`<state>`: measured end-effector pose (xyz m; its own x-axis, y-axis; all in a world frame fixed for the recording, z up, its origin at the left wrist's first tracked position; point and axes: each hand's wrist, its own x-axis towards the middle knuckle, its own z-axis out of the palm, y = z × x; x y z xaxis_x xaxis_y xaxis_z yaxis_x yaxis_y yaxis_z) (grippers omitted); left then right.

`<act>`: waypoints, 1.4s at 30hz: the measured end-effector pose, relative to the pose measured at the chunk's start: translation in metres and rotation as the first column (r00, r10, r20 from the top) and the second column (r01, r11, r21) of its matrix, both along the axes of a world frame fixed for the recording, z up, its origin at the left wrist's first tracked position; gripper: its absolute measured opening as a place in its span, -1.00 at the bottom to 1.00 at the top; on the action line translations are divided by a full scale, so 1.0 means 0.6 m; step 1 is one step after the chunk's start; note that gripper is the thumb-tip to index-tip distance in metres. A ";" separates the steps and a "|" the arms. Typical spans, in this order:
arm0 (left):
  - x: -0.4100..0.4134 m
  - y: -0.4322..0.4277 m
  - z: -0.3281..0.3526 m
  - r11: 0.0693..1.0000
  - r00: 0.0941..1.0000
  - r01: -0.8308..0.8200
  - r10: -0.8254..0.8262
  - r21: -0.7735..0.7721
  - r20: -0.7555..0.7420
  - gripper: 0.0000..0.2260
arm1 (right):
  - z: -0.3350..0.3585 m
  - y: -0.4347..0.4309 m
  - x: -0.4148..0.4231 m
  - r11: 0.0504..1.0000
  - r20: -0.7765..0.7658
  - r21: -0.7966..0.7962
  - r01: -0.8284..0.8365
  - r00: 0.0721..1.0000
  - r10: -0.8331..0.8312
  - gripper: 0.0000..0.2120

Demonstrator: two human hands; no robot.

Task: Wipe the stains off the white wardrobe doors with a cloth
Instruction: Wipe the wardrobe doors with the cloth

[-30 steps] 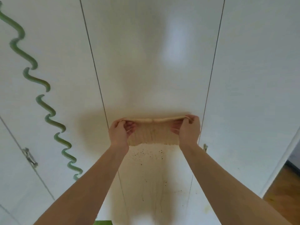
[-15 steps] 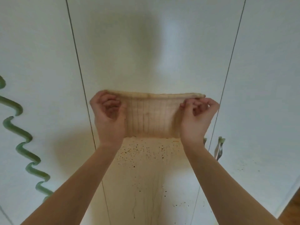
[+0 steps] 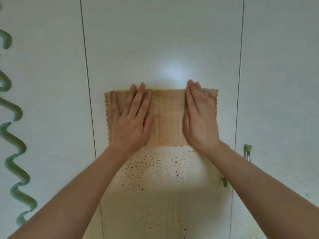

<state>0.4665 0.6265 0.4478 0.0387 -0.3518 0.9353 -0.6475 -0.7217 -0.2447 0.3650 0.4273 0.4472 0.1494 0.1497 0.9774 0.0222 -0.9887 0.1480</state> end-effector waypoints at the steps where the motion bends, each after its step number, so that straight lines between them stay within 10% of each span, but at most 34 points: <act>1: 0.002 0.003 0.000 0.999 1.000 -0.021 0.021 0.025 -0.011 -0.44 | -0.003 -0.003 -0.001 0.998 -0.038 -0.033 0.048 0.998 -0.049 -0.41; 8: 0.015 0.011 -0.019 0.987 0.989 -0.136 0.130 0.081 0.073 -0.37 | -0.018 -0.014 0.005 0.936 -0.050 -0.171 0.306 0.947 -0.319 -0.40; 42: 0.029 0.032 -0.428 0.994 0.993 -0.065 0.055 0.089 0.103 -0.42 | -0.439 0.006 0.007 0.954 -0.063 -0.078 0.290 0.953 -0.295 -0.39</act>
